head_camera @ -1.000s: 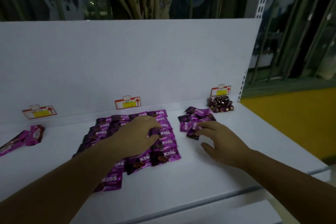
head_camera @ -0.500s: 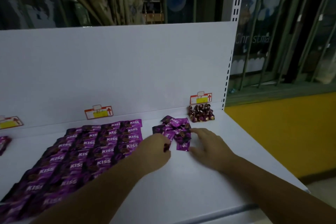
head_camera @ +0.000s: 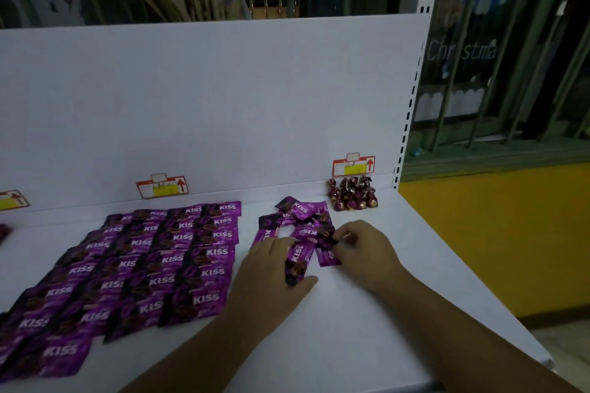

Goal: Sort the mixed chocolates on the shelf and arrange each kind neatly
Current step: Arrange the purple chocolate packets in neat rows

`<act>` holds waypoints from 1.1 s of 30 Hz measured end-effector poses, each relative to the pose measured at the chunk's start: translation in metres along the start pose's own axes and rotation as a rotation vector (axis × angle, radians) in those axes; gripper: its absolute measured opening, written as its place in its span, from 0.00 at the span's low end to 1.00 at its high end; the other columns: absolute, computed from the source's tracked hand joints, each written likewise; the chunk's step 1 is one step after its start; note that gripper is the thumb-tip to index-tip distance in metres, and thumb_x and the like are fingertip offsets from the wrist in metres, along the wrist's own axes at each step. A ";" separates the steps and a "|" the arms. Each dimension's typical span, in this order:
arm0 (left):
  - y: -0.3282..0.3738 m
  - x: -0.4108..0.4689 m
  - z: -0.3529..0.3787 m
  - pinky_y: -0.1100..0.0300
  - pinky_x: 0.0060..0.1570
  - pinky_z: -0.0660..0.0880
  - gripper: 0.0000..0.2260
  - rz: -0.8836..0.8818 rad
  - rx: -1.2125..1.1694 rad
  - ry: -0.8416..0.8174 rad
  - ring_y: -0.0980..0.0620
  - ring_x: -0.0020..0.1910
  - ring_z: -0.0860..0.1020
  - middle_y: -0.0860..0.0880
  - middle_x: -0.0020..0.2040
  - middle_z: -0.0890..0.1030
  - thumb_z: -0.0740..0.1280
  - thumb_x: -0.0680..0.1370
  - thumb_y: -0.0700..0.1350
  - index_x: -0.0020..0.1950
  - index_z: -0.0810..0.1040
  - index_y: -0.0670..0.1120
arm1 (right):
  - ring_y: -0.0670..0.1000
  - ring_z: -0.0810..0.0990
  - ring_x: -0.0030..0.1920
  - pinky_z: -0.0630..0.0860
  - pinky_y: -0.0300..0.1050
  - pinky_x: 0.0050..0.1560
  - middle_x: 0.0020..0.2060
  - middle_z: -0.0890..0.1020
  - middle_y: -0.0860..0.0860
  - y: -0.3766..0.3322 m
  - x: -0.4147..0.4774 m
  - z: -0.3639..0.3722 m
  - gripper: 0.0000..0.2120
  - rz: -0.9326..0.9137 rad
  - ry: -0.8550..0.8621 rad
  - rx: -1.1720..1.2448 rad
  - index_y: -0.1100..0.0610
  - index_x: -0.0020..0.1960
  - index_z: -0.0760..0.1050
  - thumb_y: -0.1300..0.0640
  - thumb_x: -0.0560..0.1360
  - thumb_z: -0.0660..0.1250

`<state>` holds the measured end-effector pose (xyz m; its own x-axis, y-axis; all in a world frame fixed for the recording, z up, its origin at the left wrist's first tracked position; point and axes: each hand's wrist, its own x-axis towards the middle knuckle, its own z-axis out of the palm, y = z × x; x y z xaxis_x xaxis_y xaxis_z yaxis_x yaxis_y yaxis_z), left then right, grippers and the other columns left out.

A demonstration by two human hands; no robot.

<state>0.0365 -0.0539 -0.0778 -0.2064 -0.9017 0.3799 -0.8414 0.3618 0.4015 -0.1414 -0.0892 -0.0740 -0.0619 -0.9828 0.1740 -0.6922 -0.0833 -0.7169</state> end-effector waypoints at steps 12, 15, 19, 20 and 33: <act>0.001 -0.003 -0.001 0.68 0.53 0.70 0.20 0.035 -0.117 0.044 0.56 0.56 0.74 0.51 0.59 0.75 0.66 0.76 0.47 0.67 0.68 0.48 | 0.49 0.75 0.45 0.72 0.42 0.45 0.45 0.76 0.49 -0.003 0.001 0.001 0.12 0.004 -0.021 -0.096 0.50 0.52 0.76 0.47 0.72 0.70; -0.001 -0.004 -0.002 0.74 0.53 0.66 0.19 0.068 -0.127 0.049 0.56 0.58 0.75 0.51 0.61 0.74 0.65 0.76 0.43 0.68 0.69 0.47 | 0.48 0.78 0.41 0.75 0.41 0.40 0.41 0.79 0.49 0.000 0.000 -0.005 0.06 0.075 0.047 0.158 0.51 0.44 0.73 0.56 0.72 0.71; -0.005 -0.004 -0.001 0.79 0.50 0.62 0.13 0.111 -0.104 0.053 0.56 0.52 0.77 0.48 0.54 0.79 0.66 0.76 0.41 0.61 0.77 0.43 | 0.54 0.81 0.44 0.80 0.53 0.45 0.43 0.81 0.54 0.003 -0.001 -0.010 0.09 0.154 0.118 0.495 0.53 0.40 0.73 0.64 0.72 0.69; -0.005 -0.004 -0.001 0.80 0.48 0.62 0.12 0.115 -0.103 0.051 0.58 0.49 0.76 0.48 0.53 0.80 0.65 0.76 0.41 0.60 0.77 0.43 | 0.54 0.82 0.45 0.81 0.54 0.43 0.46 0.81 0.55 0.003 -0.001 -0.012 0.10 0.169 0.121 0.610 0.52 0.42 0.72 0.66 0.73 0.68; -0.042 -0.049 -0.065 0.78 0.43 0.68 0.13 0.067 -0.271 0.081 0.64 0.43 0.76 0.56 0.44 0.75 0.60 0.78 0.34 0.58 0.79 0.44 | 0.50 0.80 0.30 0.75 0.40 0.31 0.27 0.81 0.52 -0.051 -0.034 -0.019 0.12 -0.025 -0.193 0.823 0.59 0.42 0.76 0.73 0.65 0.68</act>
<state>0.1146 -0.0094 -0.0598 -0.2076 -0.8556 0.4742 -0.6606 0.4801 0.5771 -0.1177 -0.0486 -0.0301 0.1221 -0.9837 0.1320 0.0574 -0.1257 -0.9904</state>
